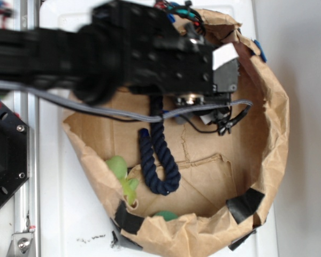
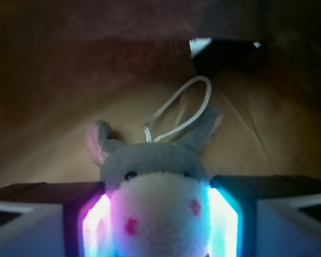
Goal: Grab the gray animal.
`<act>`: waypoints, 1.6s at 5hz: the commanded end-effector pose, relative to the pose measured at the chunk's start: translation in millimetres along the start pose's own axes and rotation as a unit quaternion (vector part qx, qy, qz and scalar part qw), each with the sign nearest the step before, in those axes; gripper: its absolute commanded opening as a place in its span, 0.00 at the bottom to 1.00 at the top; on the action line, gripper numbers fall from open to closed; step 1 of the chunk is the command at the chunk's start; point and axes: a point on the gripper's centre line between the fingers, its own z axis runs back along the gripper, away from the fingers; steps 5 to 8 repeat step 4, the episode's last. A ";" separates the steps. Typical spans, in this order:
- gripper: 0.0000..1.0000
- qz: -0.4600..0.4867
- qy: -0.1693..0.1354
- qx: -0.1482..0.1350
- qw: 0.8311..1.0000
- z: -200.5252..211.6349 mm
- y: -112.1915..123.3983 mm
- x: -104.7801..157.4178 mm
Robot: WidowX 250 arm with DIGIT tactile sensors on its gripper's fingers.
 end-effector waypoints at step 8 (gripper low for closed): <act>0.00 -0.086 0.077 -0.032 0.993 107.8 18.6 -10.4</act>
